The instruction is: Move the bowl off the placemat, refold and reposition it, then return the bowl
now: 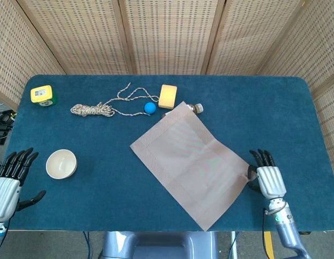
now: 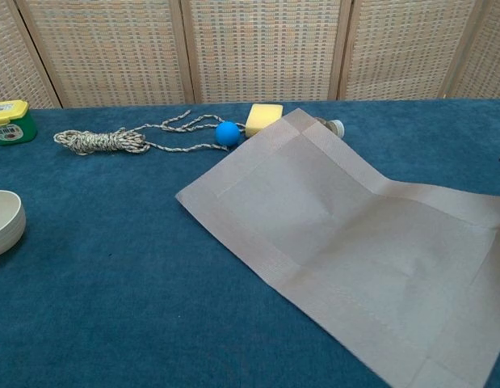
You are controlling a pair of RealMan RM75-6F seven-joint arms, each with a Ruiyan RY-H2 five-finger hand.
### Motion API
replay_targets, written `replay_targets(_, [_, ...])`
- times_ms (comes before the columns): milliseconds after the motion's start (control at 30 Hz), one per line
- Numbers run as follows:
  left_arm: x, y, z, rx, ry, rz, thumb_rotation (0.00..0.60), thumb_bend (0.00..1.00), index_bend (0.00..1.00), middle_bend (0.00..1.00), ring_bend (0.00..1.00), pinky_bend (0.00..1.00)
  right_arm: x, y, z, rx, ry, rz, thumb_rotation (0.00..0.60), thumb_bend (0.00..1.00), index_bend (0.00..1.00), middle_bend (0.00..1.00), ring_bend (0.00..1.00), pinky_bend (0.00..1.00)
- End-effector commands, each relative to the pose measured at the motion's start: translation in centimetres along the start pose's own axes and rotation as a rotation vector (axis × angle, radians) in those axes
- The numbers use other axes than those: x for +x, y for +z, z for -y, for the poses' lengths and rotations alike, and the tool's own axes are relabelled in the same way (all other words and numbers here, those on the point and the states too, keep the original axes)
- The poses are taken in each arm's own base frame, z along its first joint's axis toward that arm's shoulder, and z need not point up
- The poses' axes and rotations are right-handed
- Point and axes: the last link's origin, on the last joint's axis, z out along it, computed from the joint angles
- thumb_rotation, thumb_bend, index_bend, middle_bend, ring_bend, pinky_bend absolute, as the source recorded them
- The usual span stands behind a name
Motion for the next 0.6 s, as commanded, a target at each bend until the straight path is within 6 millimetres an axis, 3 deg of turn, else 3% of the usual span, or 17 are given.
replay_targets(33, [-0.1, 0.1, 0.0, 0.0, 0.002, 0.002, 0.6, 0.2, 0.0, 0.0, 0.0, 0.0, 2.0, 3.1, -2.1, -0.043, -0.055, -0.028, 0.6, 0.61, 0.7, 0.19, 0.0, 0.0])
replay_targets(300, [-0.2, 0.2, 0.0, 0.003, 0.004, 0.005, 0.6, 0.19, 0.0, 0.0, 0.0, 0.0, 4.8, 6.1, -2.7, -0.051, -0.081, -0.084, 0.6, 0.59, 0.69, 0.19, 0.0, 0.0])
replay_targets(400, [-0.4, 0.3, 0.1, 0.007, 0.005, 0.01, 0.6, 0.19, 0.0, 0.0, 0.0, 0.0, 5.2, 6.3, -3.2, -0.066, -0.092, -0.097, 0.6, 0.56, 0.64, 0.15, 0.0, 0.0])
replay_targets(600, [-0.8, 0.4, 0.1, 0.005, 0.013, 0.023, 0.6, 0.2, 0.0, 0.0, 0.0, 0.0, 5.1, 4.7, -4.6, -0.136, -0.086, -0.105, 0.6, 0.44, 0.33, 0.0, 0.0, 0.0])
